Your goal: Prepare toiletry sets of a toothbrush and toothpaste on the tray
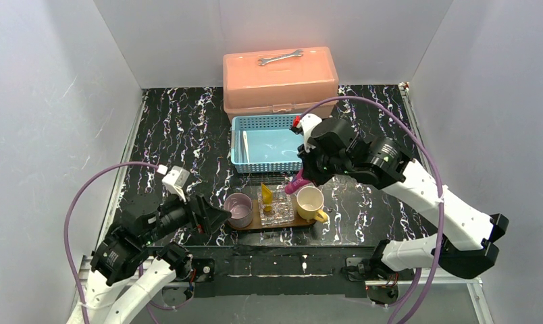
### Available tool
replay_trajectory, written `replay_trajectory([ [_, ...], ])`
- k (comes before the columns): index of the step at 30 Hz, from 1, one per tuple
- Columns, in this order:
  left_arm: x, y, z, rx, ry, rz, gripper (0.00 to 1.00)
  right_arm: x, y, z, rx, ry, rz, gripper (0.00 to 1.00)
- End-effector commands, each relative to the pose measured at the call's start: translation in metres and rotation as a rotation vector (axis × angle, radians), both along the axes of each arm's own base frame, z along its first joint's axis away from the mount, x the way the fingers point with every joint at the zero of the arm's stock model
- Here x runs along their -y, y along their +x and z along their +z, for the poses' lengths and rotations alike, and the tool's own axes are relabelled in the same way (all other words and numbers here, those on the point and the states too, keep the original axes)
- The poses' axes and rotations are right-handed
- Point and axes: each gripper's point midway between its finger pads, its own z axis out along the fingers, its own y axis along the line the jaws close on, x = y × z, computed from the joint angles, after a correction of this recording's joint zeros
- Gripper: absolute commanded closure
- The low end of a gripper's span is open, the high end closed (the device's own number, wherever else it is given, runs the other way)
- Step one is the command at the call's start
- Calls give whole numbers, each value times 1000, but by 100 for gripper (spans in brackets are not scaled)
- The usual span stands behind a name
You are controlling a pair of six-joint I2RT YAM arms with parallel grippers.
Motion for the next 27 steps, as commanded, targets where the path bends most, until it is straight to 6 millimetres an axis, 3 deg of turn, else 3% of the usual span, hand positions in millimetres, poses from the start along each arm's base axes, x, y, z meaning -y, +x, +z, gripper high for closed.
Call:
replay_trajectory([
  [1,-4,5,-20,-29,73,12,2,-6,4,19,52,7,18,99],
  [27,-2,4,-28,-40,70,1,2,-55,8,-16,59,-128,63,99],
])
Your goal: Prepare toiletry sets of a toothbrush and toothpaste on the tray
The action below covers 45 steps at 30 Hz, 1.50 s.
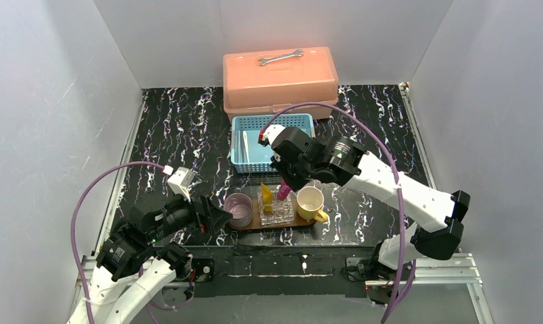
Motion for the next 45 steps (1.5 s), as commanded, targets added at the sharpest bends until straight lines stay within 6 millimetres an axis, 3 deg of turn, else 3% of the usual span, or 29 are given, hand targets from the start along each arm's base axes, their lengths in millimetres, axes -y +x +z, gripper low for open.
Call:
replay_trajectory([
  [1,0,0,-2,8,5,-8,2,-14,8,14,51,56,1,99],
  [21,2,1,-3,1,11,-17,2,-25,15,-11,47,5,13,99],
  [45,3,2,-5,-7,19,-20,2,-27,14,-60,9,-70,24,99],
])
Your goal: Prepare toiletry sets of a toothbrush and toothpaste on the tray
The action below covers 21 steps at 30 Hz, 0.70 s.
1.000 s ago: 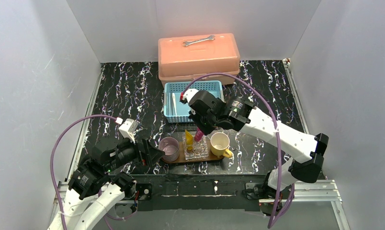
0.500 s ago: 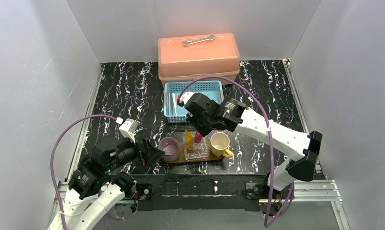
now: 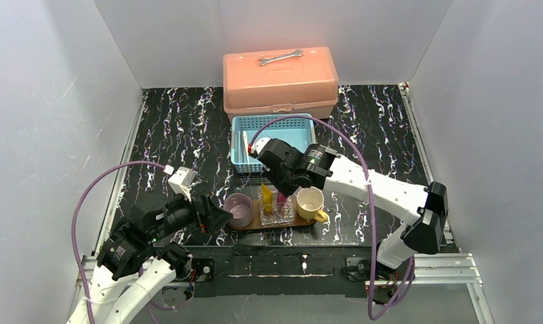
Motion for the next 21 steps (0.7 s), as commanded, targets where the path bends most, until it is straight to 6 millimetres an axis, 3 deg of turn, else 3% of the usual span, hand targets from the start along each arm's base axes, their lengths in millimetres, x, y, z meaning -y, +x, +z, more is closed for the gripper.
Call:
replay_trajectory([
  [1,2,1,-4,-3,14,-16,2,-11,4,0,26,42,1,99],
  [21,3,1,-4,-6,13,-17,2,-9,7,-21,39,40,-29,99],
])
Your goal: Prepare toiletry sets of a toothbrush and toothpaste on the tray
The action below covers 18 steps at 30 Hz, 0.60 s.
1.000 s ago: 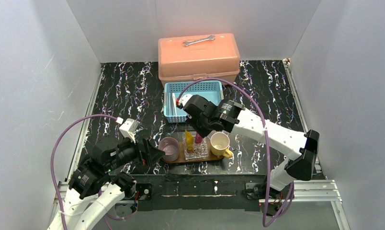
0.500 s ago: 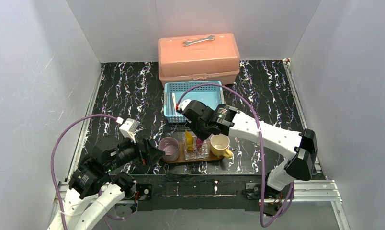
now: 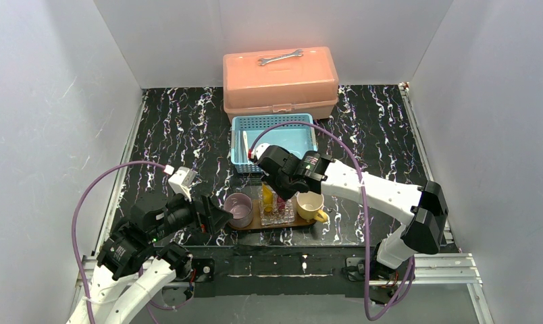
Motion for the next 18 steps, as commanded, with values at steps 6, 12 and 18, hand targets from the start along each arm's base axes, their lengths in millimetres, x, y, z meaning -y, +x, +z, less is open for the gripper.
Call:
replay_trajectory([
  [6,2,1,-3,-5,11,-16,2,-7,5,6,36,42,-22,90],
  [12,2,1,-3,-4,10,-15,2,-8,7,12,45,48,-27,71],
  [18,3,1,-4,-5,11,-16,2,-11,11,26,68,64,-32,63],
])
